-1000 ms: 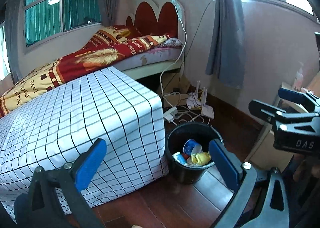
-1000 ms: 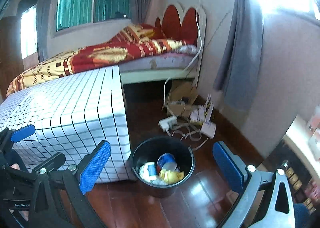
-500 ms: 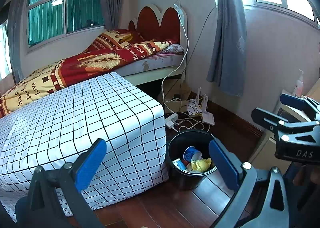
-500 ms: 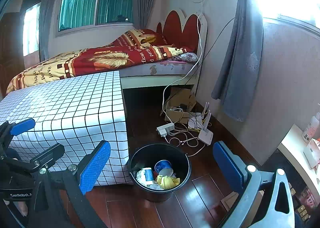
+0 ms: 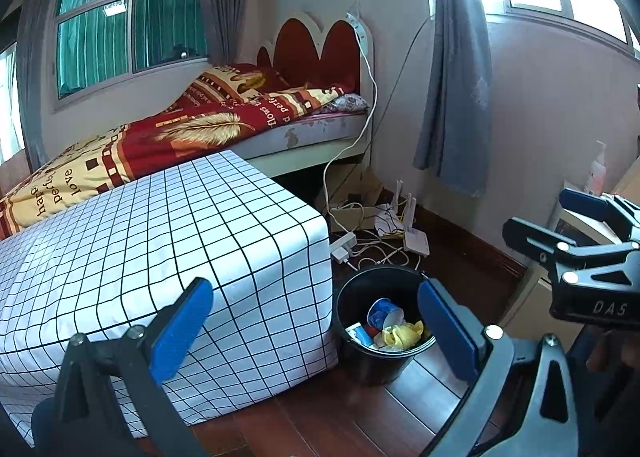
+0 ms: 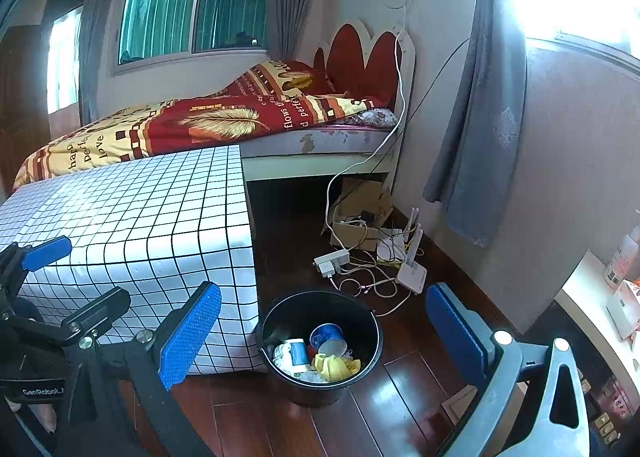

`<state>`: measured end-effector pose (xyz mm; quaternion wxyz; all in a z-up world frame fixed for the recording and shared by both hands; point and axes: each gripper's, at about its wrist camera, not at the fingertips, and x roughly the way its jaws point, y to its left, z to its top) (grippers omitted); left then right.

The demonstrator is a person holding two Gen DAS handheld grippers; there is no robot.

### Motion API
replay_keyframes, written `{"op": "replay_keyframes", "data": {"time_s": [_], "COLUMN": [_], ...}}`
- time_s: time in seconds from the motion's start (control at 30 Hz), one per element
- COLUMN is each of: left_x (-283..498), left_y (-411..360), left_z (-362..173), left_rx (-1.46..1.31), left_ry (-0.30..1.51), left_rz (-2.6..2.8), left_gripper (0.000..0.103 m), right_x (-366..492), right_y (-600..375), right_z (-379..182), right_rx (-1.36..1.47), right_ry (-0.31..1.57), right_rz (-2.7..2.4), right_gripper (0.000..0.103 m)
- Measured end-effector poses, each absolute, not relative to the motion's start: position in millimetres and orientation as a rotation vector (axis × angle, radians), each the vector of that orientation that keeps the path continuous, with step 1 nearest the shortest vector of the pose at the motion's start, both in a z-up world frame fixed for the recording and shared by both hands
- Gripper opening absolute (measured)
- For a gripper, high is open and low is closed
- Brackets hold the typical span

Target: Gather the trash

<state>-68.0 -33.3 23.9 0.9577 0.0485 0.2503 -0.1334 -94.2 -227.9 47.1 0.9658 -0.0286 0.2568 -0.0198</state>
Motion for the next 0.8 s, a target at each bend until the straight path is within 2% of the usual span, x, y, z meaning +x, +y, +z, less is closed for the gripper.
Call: {"op": "replay_keyframes", "data": {"time_s": [0.8], "left_x": [-64.0], "left_y": [-31.8], "left_z": [29.7], "left_rx": [0.093], "left_ry": [0.491], "left_rz": [-0.273], "left_gripper": [0.103], "right_x": [-93.5], "right_y": [-226.9], "right_z": [48.5], "right_rx": [-0.062], "right_ry": [0.524], "right_rz": [-0.037], "right_gripper": [0.103]}}
